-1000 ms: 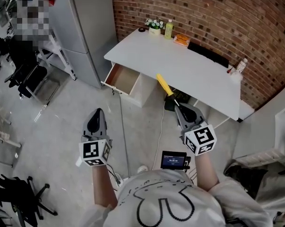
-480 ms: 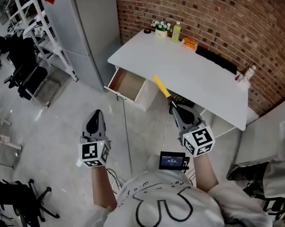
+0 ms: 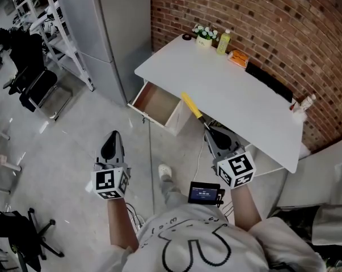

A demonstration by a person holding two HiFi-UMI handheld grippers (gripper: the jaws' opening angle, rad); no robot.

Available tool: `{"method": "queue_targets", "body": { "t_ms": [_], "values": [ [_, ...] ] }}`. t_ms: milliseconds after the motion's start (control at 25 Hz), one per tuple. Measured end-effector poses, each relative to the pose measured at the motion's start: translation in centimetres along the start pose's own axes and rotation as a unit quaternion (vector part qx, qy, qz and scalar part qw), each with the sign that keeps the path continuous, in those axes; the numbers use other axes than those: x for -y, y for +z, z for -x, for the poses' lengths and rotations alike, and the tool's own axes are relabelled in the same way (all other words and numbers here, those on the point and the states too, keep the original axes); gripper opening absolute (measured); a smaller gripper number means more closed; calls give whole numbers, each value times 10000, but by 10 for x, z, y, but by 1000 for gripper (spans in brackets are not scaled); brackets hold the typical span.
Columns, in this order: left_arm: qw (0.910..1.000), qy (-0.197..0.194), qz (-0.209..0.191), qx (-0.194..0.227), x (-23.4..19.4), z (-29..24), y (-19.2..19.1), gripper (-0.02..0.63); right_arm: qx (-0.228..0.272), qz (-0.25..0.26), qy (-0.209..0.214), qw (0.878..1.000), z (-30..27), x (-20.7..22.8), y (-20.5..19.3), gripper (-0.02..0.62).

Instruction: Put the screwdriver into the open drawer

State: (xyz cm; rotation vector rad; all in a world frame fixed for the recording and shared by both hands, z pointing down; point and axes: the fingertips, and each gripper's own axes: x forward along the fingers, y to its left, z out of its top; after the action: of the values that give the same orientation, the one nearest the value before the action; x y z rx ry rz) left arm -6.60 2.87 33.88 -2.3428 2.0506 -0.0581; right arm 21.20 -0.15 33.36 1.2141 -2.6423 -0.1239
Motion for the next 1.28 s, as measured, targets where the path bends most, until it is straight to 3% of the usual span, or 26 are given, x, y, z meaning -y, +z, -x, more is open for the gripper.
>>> {"method": "queue_targets", "body": {
  "t_ms": [560,880,1280],
  "values": [
    [9994,212,-33,-283,-63,-129,-3,9,-16,-138,461,9988,-165,56,18,24],
    [9981,539,-75,-300,-117,-196,2,9,14,-245,655,9976,-257,89,26,23],
    [9950,896,78,-432,-174,-215,-19,9,-103,-243,973,9949,-333,78,25,25]
  ]
}}
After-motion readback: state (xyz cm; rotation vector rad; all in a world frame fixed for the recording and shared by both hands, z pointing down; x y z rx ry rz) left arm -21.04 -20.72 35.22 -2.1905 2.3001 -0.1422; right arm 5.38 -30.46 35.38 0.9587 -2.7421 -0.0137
